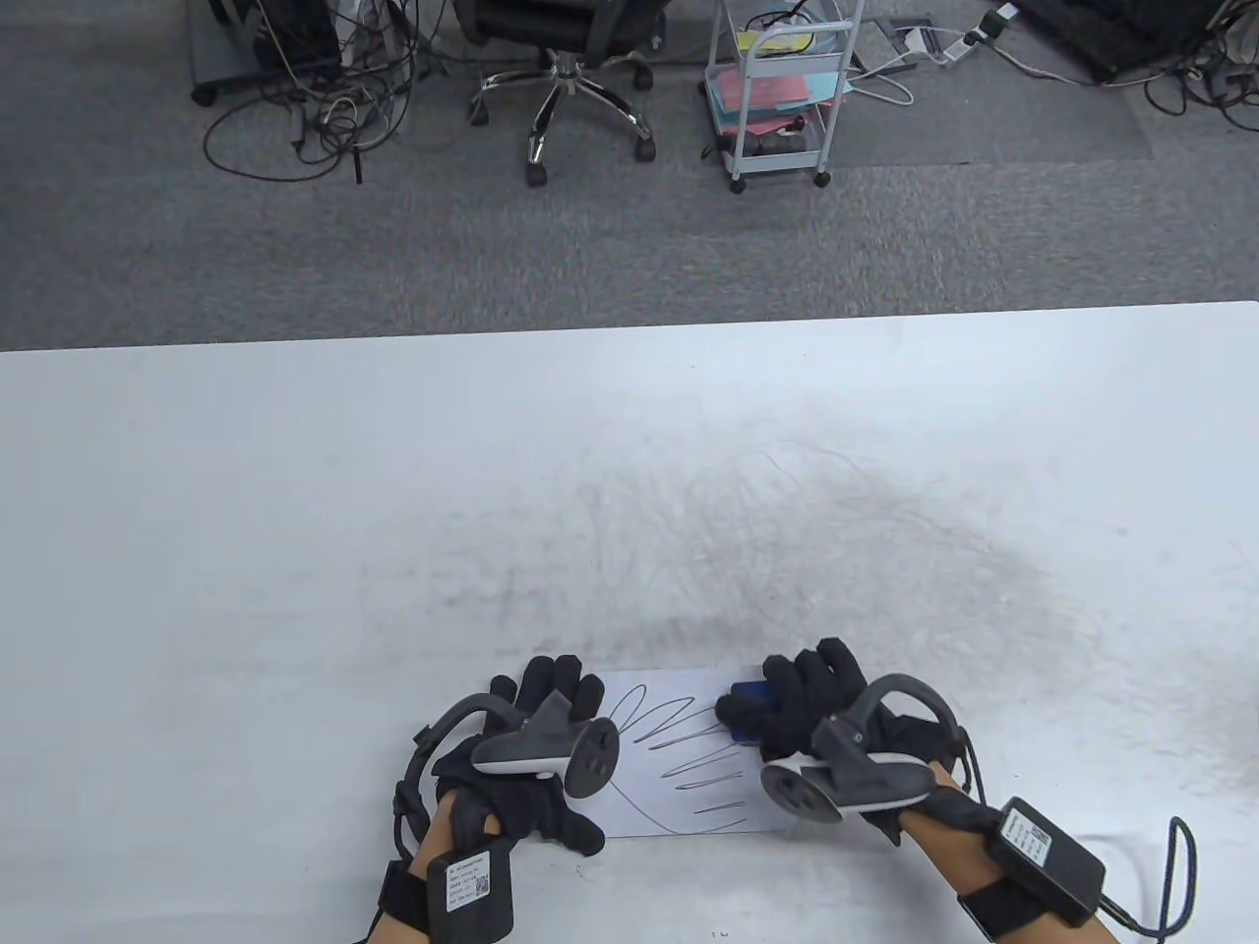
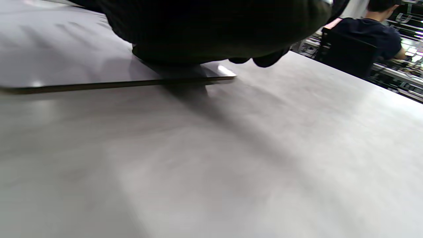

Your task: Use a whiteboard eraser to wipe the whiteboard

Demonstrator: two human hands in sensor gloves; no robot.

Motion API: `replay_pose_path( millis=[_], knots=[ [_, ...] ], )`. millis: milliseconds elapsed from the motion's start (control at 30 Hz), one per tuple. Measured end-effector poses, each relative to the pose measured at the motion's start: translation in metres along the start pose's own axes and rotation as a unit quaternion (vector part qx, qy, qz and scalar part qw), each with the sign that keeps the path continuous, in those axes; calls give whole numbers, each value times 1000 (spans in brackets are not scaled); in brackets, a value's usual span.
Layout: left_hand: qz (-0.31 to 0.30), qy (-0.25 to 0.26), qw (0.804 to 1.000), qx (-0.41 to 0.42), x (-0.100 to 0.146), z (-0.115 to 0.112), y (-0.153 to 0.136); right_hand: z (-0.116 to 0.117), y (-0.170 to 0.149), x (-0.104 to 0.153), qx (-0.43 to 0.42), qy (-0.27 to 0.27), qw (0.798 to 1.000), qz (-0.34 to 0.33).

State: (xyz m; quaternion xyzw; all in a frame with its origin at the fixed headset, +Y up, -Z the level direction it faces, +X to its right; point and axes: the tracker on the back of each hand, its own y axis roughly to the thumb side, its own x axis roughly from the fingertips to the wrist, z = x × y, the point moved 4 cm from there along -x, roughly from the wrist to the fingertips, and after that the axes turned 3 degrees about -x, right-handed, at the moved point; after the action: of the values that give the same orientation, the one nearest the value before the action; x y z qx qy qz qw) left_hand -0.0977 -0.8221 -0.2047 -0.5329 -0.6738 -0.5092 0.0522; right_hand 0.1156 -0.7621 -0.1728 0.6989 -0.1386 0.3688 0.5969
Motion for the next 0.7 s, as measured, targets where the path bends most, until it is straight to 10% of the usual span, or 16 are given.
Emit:
replay_pose_path(
  millis=[300,700],
  knots=[
    [-2,1,1000,0,0,0,0,-3,53,48,53,-5,996,-70],
    [-5,2,1000,0,-1,0,0,1,-44,-51,-47,41,995,78]
  ],
)
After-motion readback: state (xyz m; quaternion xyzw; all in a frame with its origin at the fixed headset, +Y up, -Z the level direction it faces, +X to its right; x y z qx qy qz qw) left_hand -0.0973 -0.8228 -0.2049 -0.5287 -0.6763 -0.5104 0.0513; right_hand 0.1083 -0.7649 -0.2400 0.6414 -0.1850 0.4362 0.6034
